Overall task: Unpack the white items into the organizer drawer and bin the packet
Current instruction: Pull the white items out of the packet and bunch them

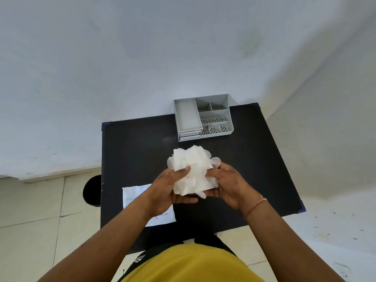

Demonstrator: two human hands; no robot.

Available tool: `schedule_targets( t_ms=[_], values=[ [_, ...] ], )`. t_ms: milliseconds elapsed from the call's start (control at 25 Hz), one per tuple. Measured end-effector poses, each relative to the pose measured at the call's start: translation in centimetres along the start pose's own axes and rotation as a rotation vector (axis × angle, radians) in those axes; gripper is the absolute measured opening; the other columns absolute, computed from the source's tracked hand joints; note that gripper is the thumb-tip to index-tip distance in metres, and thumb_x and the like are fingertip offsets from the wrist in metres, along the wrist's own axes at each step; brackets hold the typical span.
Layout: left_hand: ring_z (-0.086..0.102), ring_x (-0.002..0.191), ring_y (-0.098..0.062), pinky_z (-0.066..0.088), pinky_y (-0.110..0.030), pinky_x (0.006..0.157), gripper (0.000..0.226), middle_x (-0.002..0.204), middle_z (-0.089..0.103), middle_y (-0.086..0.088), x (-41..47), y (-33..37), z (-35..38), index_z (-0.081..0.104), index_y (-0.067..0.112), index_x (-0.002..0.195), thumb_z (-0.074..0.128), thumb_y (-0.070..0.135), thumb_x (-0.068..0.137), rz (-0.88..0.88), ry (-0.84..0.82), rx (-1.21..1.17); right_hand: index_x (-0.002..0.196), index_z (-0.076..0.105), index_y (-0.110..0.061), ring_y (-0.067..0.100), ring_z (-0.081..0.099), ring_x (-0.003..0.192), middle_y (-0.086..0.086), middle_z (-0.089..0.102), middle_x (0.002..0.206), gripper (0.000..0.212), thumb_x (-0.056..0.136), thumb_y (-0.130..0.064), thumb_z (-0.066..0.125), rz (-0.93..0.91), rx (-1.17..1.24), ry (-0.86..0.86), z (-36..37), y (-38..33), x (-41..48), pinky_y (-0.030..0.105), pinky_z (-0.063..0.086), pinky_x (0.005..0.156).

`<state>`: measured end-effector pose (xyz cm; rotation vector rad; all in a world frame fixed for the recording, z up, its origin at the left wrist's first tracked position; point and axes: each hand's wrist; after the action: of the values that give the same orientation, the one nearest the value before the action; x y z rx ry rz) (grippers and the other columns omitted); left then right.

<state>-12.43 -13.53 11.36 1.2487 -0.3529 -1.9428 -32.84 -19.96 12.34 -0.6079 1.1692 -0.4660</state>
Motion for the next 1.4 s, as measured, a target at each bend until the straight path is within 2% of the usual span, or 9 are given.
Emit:
schedule_targets(
  t_ms=[80, 240, 440, 640, 760, 920, 1120, 1240, 1400],
  values=[
    [0.077, 0.118, -0.042, 0.068, -0.055, 0.079, 0.062, 0.132, 0.079, -0.013, -0.5, 1.2, -0.8, 0.07, 0.026, 0.139, 0.066, 0.064, 0.091, 0.002, -0.045, -0.004, 0.107, 0.078, -0.024, 0.033, 0.081, 0.1, 0.011, 0.082, 0.115, 0.02, 0.099, -0.009, 0.068, 0.006, 0.065, -0.021, -0.5, 0.2, -0.1, 0.047, 0.068, 0.066],
    [0.079, 0.104, -0.04, 0.068, -0.051, 0.079, 0.067, 0.135, 0.076, -0.02, -0.6, 2.5, -2.8, 0.068, 0.03, 0.144, 0.041, 0.073, 0.101, 0.014, -0.074, -0.064, 0.133, 0.069, -0.027, 0.038, 0.076, 0.111, 0.013, 0.075, 0.131, 0.044, 0.095, -0.004, 0.069, -0.037, 0.215, -0.116, -0.8, 0.8, -0.3, 0.039, 0.066, 0.061],
    [0.08, 0.108, -0.035, 0.069, -0.052, 0.08, 0.041, 0.126, 0.08, -0.017, 0.9, 1.3, -2.3, 0.072, 0.015, 0.133, 0.067, 0.041, 0.103, -0.05, 0.06, 0.172, 0.138, 0.067, -0.036, 0.033, 0.075, 0.111, 0.008, 0.071, 0.134, 0.046, 0.101, -0.008, 0.065, -0.084, -0.021, -0.1, 0.3, 1.8, -0.5, 0.039, 0.064, 0.065],
    [0.081, 0.095, -0.029, 0.069, -0.051, 0.083, 0.011, 0.104, 0.084, -0.011, 2.0, 0.6, -1.2, 0.082, 0.02, 0.106, 0.072, 0.021, 0.101, 0.025, 0.336, 0.459, 0.133, 0.072, -0.038, 0.027, 0.077, 0.106, 0.008, 0.076, 0.129, 0.042, 0.106, -0.058, 0.046, 0.012, -0.067, -0.115, 0.9, 2.4, -0.8, 0.04, 0.065, 0.073],
    [0.079, 0.086, -0.027, 0.065, -0.041, 0.064, 0.012, 0.104, 0.083, -0.012, 1.7, 1.3, -0.8, 0.08, 0.021, 0.108, 0.072, 0.028, 0.102, 0.042, 0.323, 0.492, 0.127, 0.077, -0.026, 0.024, 0.078, 0.093, 0.013, 0.078, 0.126, 0.033, 0.109, -0.04, 0.053, 0.014, 0.037, -0.009, 1.0, 2.6, -0.4, 0.039, 0.065, 0.067],
    [0.078, 0.067, -0.025, 0.058, -0.031, 0.049, 0.05, 0.105, 0.083, -0.019, 0.8, 2.4, -0.9, 0.08, 0.019, 0.121, 0.058, 0.06, 0.103, -0.078, 0.15, 0.194, 0.13, 0.072, -0.009, 0.022, 0.067, 0.074, 0.017, 0.076, 0.106, 0.03, 0.106, -0.008, 0.054, 0.107, 0.251, 0.091, 1.6, 3.5, 0.3, 0.025, 0.054, 0.05],
    [0.082, 0.087, -0.03, 0.061, -0.029, 0.053, 0.052, 0.12, 0.083, -0.014, 0.1, 1.0, -2.3, 0.075, 0.019, 0.13, 0.083, 0.048, 0.088, -0.154, 0.015, 0.154, 0.103, 0.074, -0.014, 0.017, 0.059, 0.06, 0.01, 0.069, 0.084, 0.022, 0.107, -0.015, 0.052, 0.2, 0.444, 0.079, 2.4, 4.7, 0.5, 0.019, 0.048, 0.037],
    [0.082, 0.1, -0.036, 0.065, -0.036, 0.063, 0.061, 0.119, 0.083, -0.017, 0.1, 0.2, -2.4, 0.073, 0.02, 0.131, 0.093, 0.045, 0.078, -0.208, 0.004, 0.276, 0.112, 0.074, -0.008, 0.023, 0.075, 0.066, 0.014, 0.081, 0.089, 0.024, 0.104, 0.0, 0.053, 0.12, 0.292, 0.099, 3.2, 5.5, 0.4, 0.027, 0.059, 0.047],
    [0.081, 0.105, -0.039, 0.069, -0.053, 0.078, 0.055, 0.119, 0.082, -0.018, 0.8, 0.0, -2.1, 0.071, 0.013, 0.13, 0.093, 0.012, 0.079, -0.128, 0.13, 0.357, 0.12, 0.075, -0.017, 0.024, 0.081, 0.078, 0.009, 0.084, 0.104, 0.027, 0.103, -0.003, 0.06, 0.001, 0.005, 0.114, 3.9, 5.3, -0.1, 0.032, 0.063, 0.057]
  ],
)
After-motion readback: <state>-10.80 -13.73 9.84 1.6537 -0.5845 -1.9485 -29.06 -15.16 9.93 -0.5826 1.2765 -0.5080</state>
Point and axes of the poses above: each hand's wrist, its own x-axis towards the middle knuckle, its own z-axis out of the palm, y = z × x
